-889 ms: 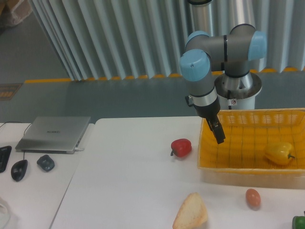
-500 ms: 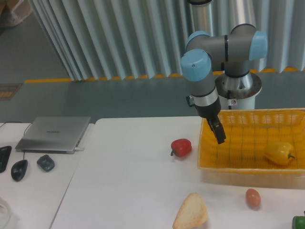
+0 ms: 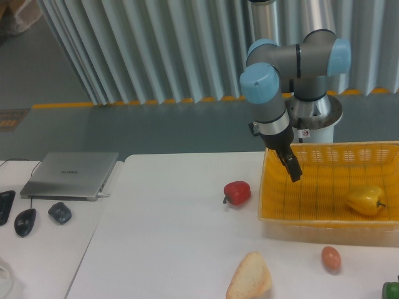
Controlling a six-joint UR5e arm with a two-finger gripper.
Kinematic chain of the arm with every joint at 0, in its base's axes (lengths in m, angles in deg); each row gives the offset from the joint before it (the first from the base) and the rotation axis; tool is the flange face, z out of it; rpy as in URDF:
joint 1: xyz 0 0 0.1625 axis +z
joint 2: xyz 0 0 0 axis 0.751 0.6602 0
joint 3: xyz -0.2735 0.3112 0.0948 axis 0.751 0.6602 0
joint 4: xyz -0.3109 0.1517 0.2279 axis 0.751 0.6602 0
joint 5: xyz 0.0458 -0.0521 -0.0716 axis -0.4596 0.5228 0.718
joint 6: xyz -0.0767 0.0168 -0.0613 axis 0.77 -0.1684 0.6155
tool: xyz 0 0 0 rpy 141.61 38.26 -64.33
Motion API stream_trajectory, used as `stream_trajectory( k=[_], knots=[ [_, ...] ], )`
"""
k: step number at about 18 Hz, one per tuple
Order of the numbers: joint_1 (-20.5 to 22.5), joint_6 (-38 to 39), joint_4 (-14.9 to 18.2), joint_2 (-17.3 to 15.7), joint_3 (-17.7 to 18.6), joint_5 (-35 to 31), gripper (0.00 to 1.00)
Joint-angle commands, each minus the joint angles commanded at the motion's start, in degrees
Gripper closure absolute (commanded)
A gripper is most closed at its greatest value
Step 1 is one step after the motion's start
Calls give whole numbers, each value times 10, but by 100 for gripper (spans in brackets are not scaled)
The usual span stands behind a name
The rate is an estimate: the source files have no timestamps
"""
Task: Place the yellow pepper on the table
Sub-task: 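Move the open gripper over the yellow pepper in the basket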
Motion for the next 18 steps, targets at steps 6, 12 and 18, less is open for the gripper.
stream_trajectory(
  k=[6,12,18],
  knots=[
    [6,-5,-31,-8,17,-6,0],
    [6,-201,-31,17,6,-120,2],
    [28,-273,-34,18,4,-121,0]
  ],
)
